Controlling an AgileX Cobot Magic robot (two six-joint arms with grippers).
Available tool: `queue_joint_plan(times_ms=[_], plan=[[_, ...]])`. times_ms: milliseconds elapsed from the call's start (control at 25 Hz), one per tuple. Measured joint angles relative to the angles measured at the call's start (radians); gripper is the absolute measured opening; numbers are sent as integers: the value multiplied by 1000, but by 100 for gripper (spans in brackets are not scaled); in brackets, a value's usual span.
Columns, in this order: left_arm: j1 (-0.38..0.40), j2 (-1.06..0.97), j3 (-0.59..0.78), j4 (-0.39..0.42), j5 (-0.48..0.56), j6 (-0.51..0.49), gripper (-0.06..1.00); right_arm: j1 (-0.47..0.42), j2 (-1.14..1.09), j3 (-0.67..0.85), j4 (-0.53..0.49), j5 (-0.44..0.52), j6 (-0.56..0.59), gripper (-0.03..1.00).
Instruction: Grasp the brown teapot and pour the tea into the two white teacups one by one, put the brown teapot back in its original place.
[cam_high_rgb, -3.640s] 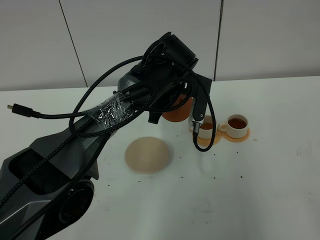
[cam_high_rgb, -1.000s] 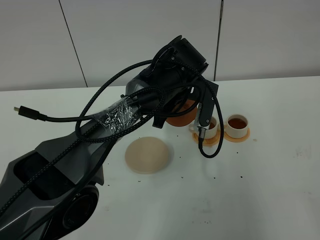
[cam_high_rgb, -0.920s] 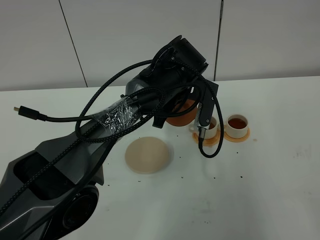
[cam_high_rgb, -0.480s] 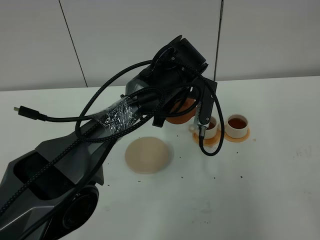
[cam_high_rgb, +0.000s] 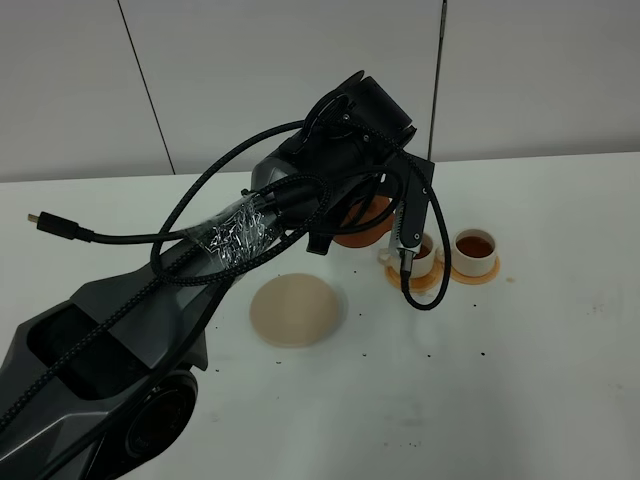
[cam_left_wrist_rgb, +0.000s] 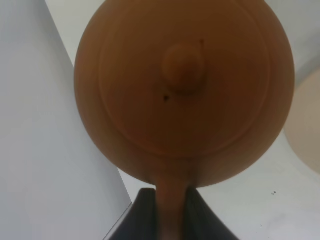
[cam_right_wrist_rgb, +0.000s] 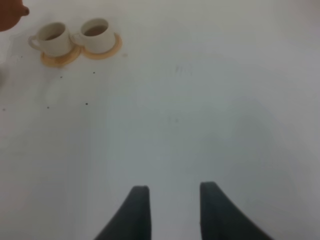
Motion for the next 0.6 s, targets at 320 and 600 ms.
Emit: queue_joint_plan(times_ms=[320, 600], plan=[[0, 0, 0, 1, 0, -1, 17, 0, 0, 0, 0, 0, 0, 24], [0, 0, 0, 4, 0, -1, 17, 0, 0, 0, 0, 0, 0, 24]])
